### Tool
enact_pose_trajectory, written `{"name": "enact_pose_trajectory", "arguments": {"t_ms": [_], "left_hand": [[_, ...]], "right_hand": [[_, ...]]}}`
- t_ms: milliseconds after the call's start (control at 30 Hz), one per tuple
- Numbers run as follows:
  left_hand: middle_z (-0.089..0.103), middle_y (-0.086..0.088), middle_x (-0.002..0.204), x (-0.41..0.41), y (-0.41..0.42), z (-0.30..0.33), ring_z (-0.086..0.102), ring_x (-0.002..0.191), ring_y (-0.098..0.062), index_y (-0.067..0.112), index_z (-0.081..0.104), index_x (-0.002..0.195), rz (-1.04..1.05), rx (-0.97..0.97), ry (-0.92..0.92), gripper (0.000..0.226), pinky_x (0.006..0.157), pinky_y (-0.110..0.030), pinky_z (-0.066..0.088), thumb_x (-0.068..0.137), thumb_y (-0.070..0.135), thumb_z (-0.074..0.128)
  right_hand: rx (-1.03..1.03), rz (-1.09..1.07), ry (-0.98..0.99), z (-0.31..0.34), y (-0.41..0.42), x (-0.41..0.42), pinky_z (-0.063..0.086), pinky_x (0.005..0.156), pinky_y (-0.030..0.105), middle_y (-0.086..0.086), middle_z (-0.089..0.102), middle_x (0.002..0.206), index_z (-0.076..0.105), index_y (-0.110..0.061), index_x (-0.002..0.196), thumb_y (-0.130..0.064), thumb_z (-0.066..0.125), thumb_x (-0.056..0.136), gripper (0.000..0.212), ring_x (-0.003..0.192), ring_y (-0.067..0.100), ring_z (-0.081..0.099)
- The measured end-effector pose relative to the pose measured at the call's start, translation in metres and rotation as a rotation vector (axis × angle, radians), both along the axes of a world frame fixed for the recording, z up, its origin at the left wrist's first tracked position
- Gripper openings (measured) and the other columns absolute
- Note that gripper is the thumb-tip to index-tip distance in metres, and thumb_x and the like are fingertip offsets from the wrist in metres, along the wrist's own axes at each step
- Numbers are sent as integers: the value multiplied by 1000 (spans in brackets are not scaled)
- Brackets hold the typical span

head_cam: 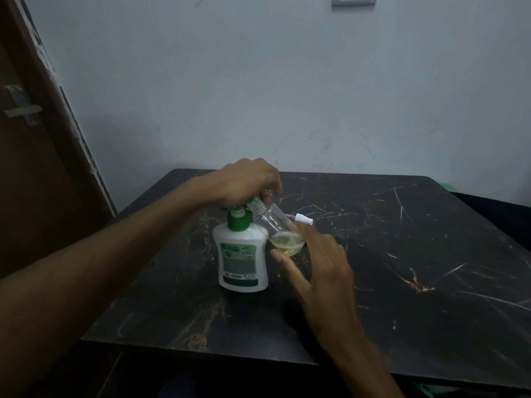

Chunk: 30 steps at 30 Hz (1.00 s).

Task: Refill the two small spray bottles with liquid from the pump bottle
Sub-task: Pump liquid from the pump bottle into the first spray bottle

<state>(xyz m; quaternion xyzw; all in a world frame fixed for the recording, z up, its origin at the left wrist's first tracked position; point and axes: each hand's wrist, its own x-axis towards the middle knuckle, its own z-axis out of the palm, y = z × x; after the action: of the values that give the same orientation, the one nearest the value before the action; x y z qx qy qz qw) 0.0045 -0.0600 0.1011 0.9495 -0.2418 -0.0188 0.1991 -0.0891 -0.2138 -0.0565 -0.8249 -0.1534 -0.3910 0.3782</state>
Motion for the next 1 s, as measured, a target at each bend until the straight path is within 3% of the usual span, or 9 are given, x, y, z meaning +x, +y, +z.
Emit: {"name": "enact_pose_trajectory", "arguments": {"t_ms": [100, 200, 300, 467, 600, 767, 1000], "left_hand": [[68, 12, 88, -2, 2, -4, 74, 99, -27, 3, 74, 116, -17, 49, -13, 33, 96, -42, 55, 103, 9, 45], [78, 3, 92, -4, 2, 1, 73, 93, -18, 14, 75, 111, 30, -8, 13, 37, 98, -48, 55, 96, 28, 44], [80, -1, 98, -2, -1, 5, 69, 93, -16, 16, 72, 113, 44, 9, -5, 31, 101, -52, 51, 104, 19, 42], [79, -4, 100, -3, 1, -2, 73, 98, -21, 13, 74, 115, 28, 37, -4, 34, 99, -52, 52, 103, 24, 43], [80, 2, 94, -7, -1, 5, 71, 96, -17, 21, 73, 109, 46, -2, 8, 42, 100, -51, 51, 89, 38, 40], [80, 3, 94, -8, -3, 6, 70, 95, -16, 23, 72, 111, 25, 26, 27, 51, 100, -51, 51, 81, 42, 36], [81, 4, 94, -10, -1, 8, 69, 99, -15, 23, 73, 109, 50, 25, 20, 46, 101, -51, 49, 85, 41, 38]], "right_hand": [[-5, -9, 13, -1, 0, 0, 44, 85, 27, -27, 48, 112, 52, -33, 138, -48, 61, 98, 43, 100, -4, 47], [5, -13, 4, 1, 0, 0, 42, 85, 26, -29, 45, 111, 51, -33, 138, -47, 61, 98, 43, 100, -5, 46], [5, -7, -3, 1, 1, 0, 41, 85, 23, -33, 40, 111, 50, -34, 137, -49, 59, 99, 42, 100, -8, 43], [-3, -15, 22, 0, 0, 0, 43, 83, 25, -26, 46, 109, 51, -34, 135, -52, 58, 99, 41, 97, -6, 43], [7, -17, 11, 1, 0, -1, 40, 83, 22, -29, 44, 108, 52, -35, 134, -53, 57, 98, 41, 97, -11, 40], [18, -10, 23, 0, 0, 0, 43, 84, 23, -28, 47, 109, 52, -36, 134, -54, 56, 98, 40, 98, -9, 43], [32, -11, 2, 1, 1, -1, 44, 84, 27, -26, 47, 110, 54, -33, 135, -52, 59, 98, 42, 99, -6, 44]]}}
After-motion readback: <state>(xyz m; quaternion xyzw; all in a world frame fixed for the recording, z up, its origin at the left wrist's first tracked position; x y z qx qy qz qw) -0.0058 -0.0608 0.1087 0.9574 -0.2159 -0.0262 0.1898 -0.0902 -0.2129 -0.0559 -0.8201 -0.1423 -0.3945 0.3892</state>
